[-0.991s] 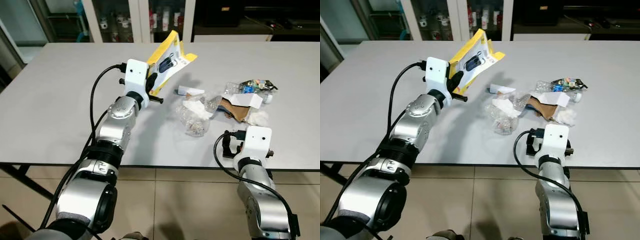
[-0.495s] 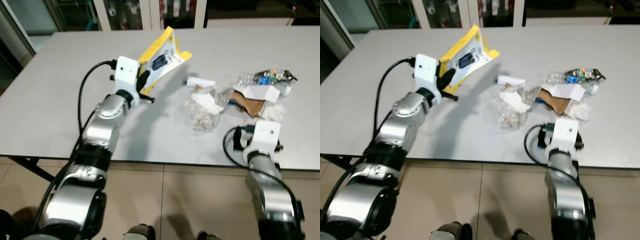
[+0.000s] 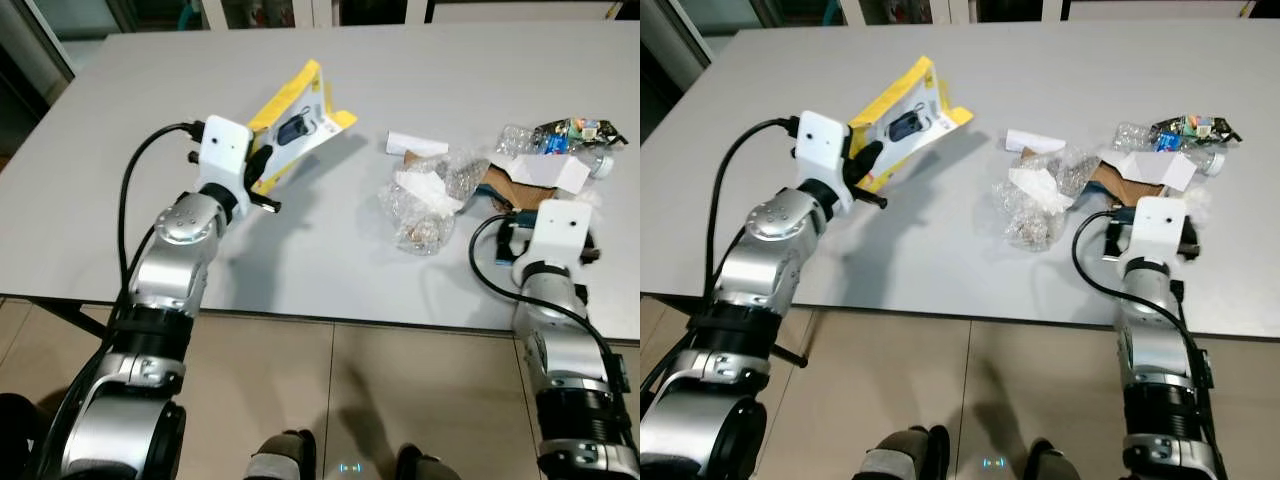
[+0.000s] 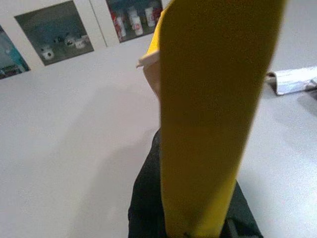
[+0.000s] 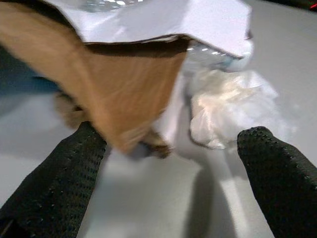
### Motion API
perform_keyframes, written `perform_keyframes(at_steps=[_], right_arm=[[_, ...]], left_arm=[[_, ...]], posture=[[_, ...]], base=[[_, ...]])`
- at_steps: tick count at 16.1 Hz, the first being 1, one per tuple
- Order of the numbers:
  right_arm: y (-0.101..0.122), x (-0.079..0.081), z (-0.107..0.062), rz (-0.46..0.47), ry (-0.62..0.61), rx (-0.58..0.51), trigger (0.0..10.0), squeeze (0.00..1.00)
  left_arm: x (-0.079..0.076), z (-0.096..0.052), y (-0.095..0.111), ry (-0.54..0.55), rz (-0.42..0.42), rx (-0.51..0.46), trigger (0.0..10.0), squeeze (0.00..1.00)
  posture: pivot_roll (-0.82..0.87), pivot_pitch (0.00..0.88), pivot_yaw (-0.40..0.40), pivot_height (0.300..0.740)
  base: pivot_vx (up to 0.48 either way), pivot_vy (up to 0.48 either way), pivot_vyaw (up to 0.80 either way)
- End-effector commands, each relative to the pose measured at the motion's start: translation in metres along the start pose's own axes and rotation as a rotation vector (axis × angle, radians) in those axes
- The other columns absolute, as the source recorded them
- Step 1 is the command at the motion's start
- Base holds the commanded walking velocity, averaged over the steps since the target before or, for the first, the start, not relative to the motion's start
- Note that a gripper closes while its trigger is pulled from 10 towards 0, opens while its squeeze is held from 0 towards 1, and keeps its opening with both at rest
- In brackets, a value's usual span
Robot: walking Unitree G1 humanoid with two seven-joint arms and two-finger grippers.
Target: Picking trash to rubbish bin
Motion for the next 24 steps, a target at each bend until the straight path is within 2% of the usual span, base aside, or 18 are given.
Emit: perform_keyframes(at_steps=[1, 3, 7, 8, 12, 13, 14, 15, 16, 18, 24], right_arm=[[-0.008, -0.002, -0.001, -0.039, -0.024, 0.037, 10.0, 0.00], [-0.009, -0.005, 0.000, -0.090, -0.052, 0.033, 10.0, 0.00], [-0.015, -0.024, 0.007, -0.244, -0.084, 0.030, 10.0, 0.00], [-0.015, -0.025, 0.007, -0.256, -0.086, 0.028, 10.0, 0.00], [-0.015, -0.018, 0.015, -0.206, 0.018, -0.024, 10.0, 0.00], [-0.013, -0.012, 0.017, -0.150, 0.060, -0.042, 10.0, 0.00], [-0.012, -0.010, 0.017, -0.126, 0.072, -0.051, 8.7, 0.00], [-0.013, -0.009, 0.018, -0.102, 0.081, -0.055, 3.1, 0.00], [-0.013, -0.006, 0.019, -0.083, 0.095, -0.065, 0.0, 0.00], [-0.012, 0.000, 0.018, -0.038, 0.130, -0.091, 0.0, 0.00], [-0.010, 0.010, 0.015, -0.025, 0.168, -0.141, 0.0, 0.00]], left_arm=[[0.004, -0.004, 0.002, 0.007, 0.010, -0.003, 10.0, 0.00], [0.005, -0.006, 0.003, 0.014, 0.009, 0.001, 10.0, 0.00], [0.003, -0.008, 0.002, 0.011, 0.010, 0.010, 10.0, 0.00], [0.003, -0.008, 0.002, 0.011, 0.011, 0.010, 10.0, 0.00], [0.003, -0.010, 0.001, 0.016, 0.011, 0.021, 10.0, 0.00], [0.004, -0.010, 0.001, 0.017, 0.012, 0.023, 10.0, 0.00], [0.004, -0.011, 0.001, 0.019, 0.013, 0.024, 10.0, 0.00], [0.004, -0.011, 0.001, 0.020, 0.014, 0.025, 10.0, 0.00], [0.005, -0.012, 0.001, 0.021, 0.016, 0.026, 10.0, 0.00], [0.006, -0.012, 0.001, 0.025, 0.018, 0.028, 10.0, 0.00], [0.005, -0.012, 0.002, 0.021, 0.018, 0.027, 10.0, 0.00]], posture=[[0.42, 0.245, 0.113, 0.740], [0.43, 0.248, 0.102, 0.740], [0.43, 0.248, 0.102, 0.740], [0.43, 0.248, 0.102, 0.740], [0.44, 0.253, 0.096, 0.740], [0.44, 0.253, 0.096, 0.740], [0.45, 0.253, 0.094, 0.740], [0.45, 0.253, 0.094, 0.740], [0.45, 0.253, 0.092, 0.740], [0.45, 0.253, 0.092, 0.740], [0.45, 0.253, 0.092, 0.740]], base=[[0.000, 0.000, 0.00], [0.000, 0.000, 0.00], [0.000, 0.000, 0.00], [0.000, 0.000, 0.00], [0.000, 0.000, 0.00], [0.000, 0.000, 0.00], [0.000, 0.000, 0.00], [0.000, 0.000, 0.00], [0.000, 0.000, 0.00], [0.000, 0.000, 0.00], [0.000, 0.000, 0.00]])
Point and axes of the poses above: a point about 5 cm out from each wrist's last joint towards the gripper, its own z axis pointing out of the wrist towards the gripper, its own y axis along the axis of the wrist's last joint, x = y × z, the point moved 2 cm from there along z, pointing out of the wrist towards the gripper, and after that the axes turned 4 degrees about -z, right-handed, at the moved point
